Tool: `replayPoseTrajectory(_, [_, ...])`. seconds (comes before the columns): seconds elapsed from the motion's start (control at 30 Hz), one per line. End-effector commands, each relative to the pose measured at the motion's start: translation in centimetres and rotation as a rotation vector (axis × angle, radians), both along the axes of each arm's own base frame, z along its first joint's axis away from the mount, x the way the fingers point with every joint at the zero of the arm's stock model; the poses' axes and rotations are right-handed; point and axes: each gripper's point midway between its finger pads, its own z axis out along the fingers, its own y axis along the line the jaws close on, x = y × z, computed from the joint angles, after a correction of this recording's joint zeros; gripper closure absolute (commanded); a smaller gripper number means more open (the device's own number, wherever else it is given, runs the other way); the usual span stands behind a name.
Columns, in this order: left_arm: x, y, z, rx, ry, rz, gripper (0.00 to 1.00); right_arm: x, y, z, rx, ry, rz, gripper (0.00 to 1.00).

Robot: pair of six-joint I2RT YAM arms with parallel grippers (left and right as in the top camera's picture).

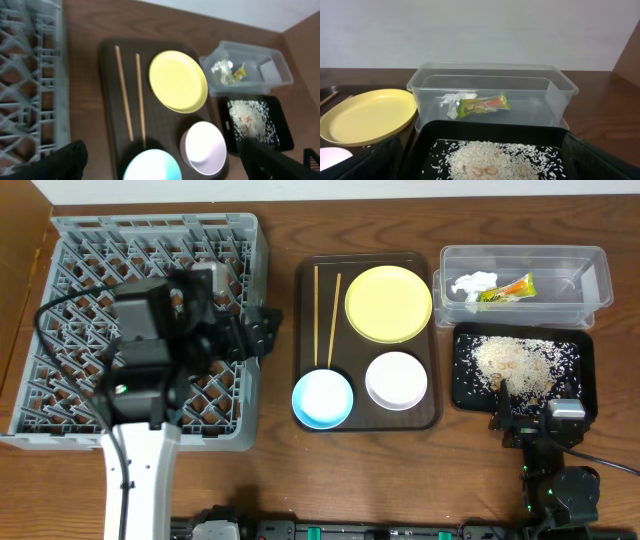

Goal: Sort waste into correct bins and load items into the dishwasher
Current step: 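Reach left gripper to the chopsticks and grasp them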

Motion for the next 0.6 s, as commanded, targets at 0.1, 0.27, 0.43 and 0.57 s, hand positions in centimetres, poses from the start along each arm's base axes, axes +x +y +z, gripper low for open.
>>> replayPoseTrajectory(0.1, [4.0,-2.3,-3.9,0.335,0.09,0.121,0.02,0.0,-0.6,-0.1,0.01,0.001,-0.023,0.01])
replayPoseTrajectory(0.27, [7.8,-5.4,-11.1,0.465,0.222,0.069,0.09,0.0,-0.6,-0.1,0.01,0.001,-0.023,0.01])
replayPoseTrajectory(0.43, [9.7,-6.3,-18.1,0.49,0.333,0.051,0.21,0.0,-0.6,-0.1,0.01,0.001,-0.023,0.01])
replayPoseTrajectory(0.57, [10.1,-7.5,-21.9,0.461,0.395,0.011,0.34,0.0,-0.6,-0.1,0.01,0.001,-0.023,0.01])
